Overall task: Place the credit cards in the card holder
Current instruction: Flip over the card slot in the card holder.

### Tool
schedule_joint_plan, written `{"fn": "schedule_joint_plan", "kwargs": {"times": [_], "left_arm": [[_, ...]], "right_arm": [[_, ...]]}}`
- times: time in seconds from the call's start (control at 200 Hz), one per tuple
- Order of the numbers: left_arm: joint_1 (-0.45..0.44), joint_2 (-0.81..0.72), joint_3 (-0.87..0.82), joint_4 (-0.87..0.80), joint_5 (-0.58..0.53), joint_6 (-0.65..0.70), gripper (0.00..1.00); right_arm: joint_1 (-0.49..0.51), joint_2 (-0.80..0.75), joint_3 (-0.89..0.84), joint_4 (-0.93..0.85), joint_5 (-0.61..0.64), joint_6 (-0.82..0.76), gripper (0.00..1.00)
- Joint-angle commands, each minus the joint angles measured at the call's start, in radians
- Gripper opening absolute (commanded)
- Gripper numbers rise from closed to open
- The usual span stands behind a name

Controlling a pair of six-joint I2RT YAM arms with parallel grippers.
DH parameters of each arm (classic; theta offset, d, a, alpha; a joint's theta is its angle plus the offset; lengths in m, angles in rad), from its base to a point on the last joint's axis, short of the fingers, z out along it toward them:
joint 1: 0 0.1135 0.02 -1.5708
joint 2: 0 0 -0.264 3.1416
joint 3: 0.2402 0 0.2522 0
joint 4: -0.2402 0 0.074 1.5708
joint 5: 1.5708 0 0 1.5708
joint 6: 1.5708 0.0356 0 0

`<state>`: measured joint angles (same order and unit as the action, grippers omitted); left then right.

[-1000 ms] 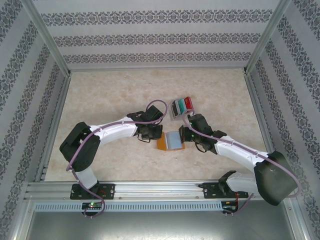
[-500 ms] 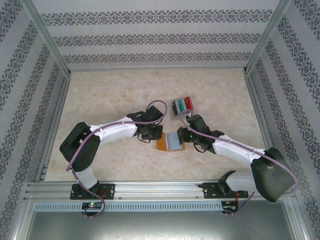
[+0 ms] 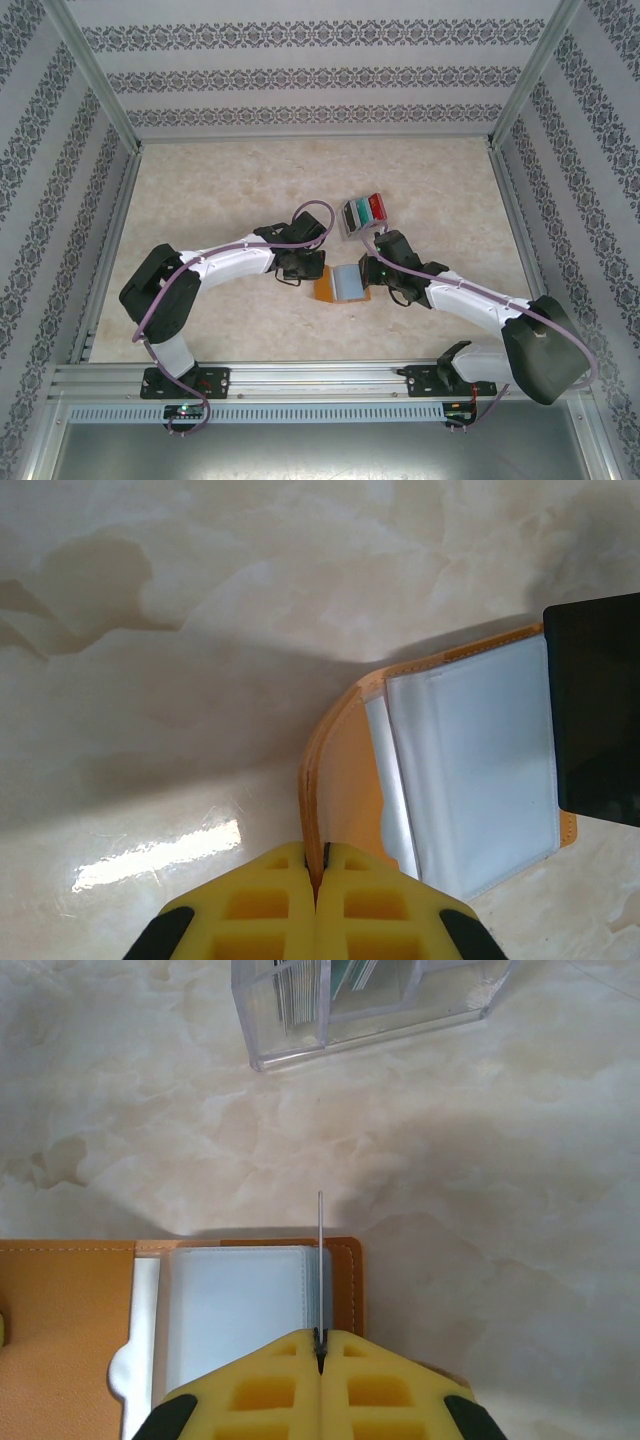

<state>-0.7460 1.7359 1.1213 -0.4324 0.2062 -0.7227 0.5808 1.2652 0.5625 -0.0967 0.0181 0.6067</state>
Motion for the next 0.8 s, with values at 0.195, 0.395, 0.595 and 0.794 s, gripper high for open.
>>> {"fn": "schedule_joint_plan", "kwargs": {"times": [0.195, 0.395, 0.595, 0.794], "left_arm": [[-0.003, 0.016, -0.003, -0.002, 0.008, -0.007, 0.00], [-0.003, 0.017, -0.005, 0.003, 0.008, -0.009, 0.00], [-0.003, 0.020, -0.002, 0.004, 0.009, -0.009, 0.00], [-0.003, 0.012, -0.010, 0.003, 0.002, -0.011, 0.00]], "right_arm": [[0.029, 0.007, 0.004, 0.019, -0.013, 0.029, 0.00], [0.043, -0.018, 0.031, -0.018, 0.010, 0.022, 0.00], [0.060, -0.027, 0.071, -0.073, 0.030, 0.007, 0.00], [0.068, -0.030, 0.099, -0.115, 0.029, 0.010, 0.00]]}}
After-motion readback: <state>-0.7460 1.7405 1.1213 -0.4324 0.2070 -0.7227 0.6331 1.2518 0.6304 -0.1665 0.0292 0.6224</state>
